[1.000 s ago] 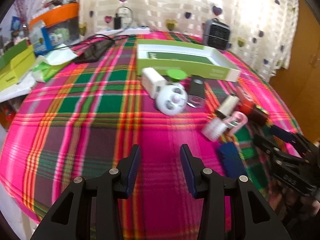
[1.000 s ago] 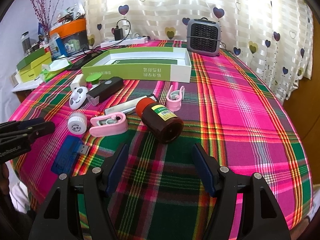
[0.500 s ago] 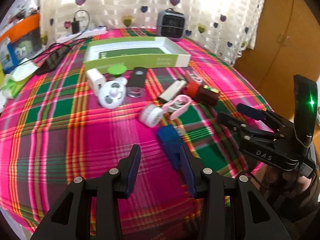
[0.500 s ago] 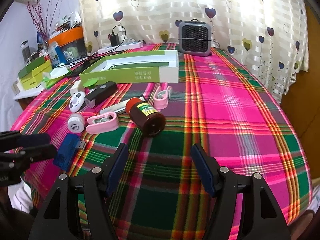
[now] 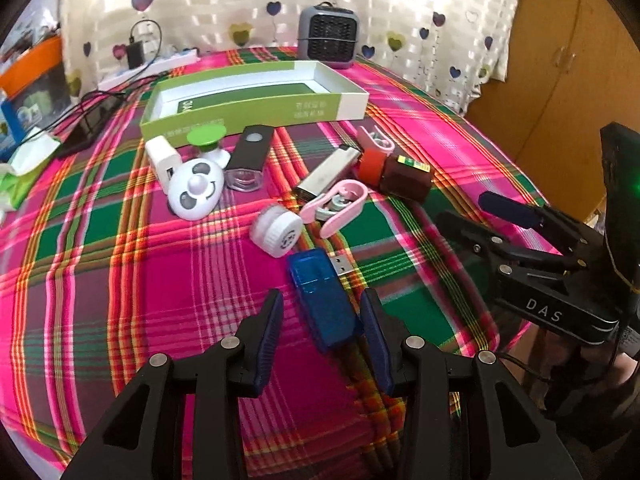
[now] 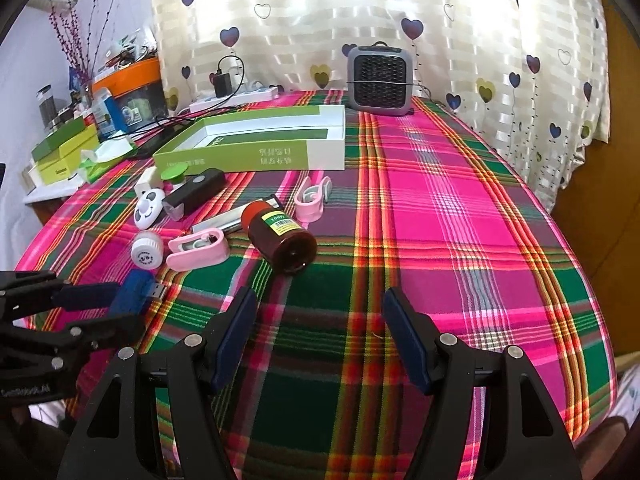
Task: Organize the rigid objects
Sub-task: 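Reach down and grasp the blue USB drive with the left tool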
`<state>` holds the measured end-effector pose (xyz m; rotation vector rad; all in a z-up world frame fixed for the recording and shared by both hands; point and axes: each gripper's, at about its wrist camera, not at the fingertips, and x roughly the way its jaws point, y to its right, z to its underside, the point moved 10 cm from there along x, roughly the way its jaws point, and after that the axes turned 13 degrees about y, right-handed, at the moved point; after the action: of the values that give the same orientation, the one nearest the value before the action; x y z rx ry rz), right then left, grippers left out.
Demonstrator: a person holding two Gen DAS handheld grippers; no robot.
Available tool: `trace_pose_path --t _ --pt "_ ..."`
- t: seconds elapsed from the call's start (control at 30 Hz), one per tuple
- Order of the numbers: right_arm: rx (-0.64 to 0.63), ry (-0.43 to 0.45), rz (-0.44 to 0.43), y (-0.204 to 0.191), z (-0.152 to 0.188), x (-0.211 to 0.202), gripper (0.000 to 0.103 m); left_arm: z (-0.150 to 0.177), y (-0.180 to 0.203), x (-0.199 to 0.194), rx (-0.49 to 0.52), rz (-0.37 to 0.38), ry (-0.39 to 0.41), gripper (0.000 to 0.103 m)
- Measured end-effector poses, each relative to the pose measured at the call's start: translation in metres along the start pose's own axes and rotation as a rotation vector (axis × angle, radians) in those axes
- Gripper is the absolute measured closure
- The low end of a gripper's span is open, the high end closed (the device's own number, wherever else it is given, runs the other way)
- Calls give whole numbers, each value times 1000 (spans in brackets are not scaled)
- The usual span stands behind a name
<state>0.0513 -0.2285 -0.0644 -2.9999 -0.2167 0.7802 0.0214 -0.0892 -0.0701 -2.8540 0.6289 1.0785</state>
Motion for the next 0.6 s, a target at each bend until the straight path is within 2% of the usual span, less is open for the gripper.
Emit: trace_pose_path --t 0.13,0.27,0.47,0.6 --pt "0 1 -10 -1 -1 0 37 -1 -6 1 1 -22 7 66" --pt "-18 6 -23 -5 -4 2 37 -2 -12 2 -6 -41 14 72" --pt "-57 -2 -50 -13 -10 9 37 -3 -20 3 1 -69 25 73" --pt "-79 -18 -78 -17 -11 18 37 -4 -24 3 -8 -63 29 73"
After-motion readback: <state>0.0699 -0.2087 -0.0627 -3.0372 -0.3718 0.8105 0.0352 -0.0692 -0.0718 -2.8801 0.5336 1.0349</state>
